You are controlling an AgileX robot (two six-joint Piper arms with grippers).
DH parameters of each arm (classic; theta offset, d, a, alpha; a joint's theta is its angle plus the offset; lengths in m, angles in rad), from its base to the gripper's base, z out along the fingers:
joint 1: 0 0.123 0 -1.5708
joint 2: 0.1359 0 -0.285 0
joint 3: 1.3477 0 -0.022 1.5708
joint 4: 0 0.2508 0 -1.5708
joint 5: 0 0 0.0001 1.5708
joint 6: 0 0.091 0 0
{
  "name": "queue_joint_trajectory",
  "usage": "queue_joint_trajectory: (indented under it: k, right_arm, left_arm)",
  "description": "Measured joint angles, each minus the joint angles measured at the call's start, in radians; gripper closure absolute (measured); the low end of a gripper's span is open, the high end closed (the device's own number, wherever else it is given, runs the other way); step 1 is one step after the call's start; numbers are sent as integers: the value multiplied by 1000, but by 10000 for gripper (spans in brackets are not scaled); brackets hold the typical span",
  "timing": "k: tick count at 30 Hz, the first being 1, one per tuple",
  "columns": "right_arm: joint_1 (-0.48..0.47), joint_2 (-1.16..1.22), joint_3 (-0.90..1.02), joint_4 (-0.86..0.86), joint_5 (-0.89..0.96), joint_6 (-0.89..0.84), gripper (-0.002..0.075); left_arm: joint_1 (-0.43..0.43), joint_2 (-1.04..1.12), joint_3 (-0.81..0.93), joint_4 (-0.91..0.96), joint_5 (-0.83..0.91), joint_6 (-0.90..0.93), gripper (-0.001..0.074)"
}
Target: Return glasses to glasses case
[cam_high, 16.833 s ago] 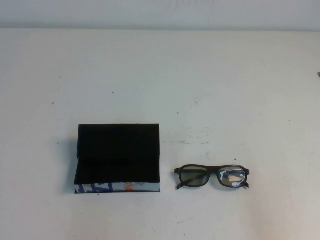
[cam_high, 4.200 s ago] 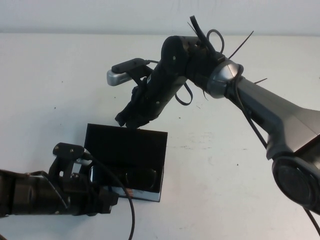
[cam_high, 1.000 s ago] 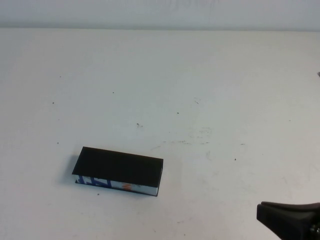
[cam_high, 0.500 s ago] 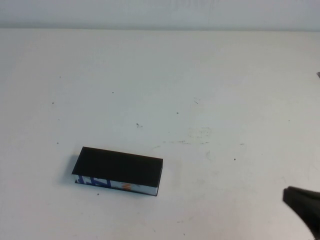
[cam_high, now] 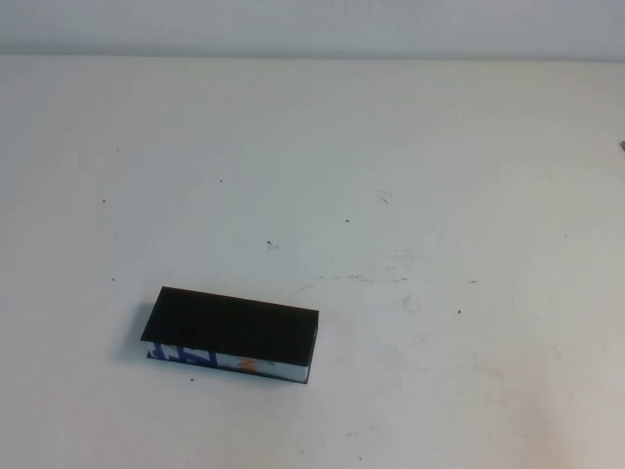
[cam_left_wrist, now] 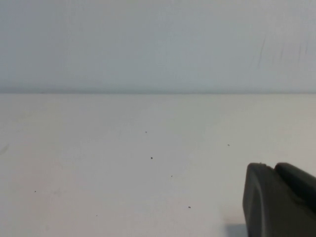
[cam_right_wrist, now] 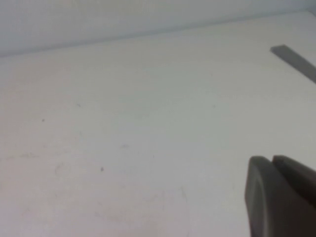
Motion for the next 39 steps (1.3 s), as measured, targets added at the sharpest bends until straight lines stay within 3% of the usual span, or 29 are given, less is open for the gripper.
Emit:
queue_joint_trajectory:
  k: [6, 34, 37, 39]
  right_arm:
    - [-4, -64, 2, 2, 192, 0, 737]
    - [-6, -66, 2, 5, 197, 3, 737]
    - [-6, -66, 2, 5, 197, 3, 737]
    - [-6, -66, 2, 5, 197, 3, 737]
  left_arm:
    - [0, 0, 0, 0, 0, 0, 735]
    - [0, 0, 0, 7, -2, 0, 735]
    - [9, 0, 0, 219, 21, -126, 735]
    - [41, 0, 0, 491, 59, -387, 735]
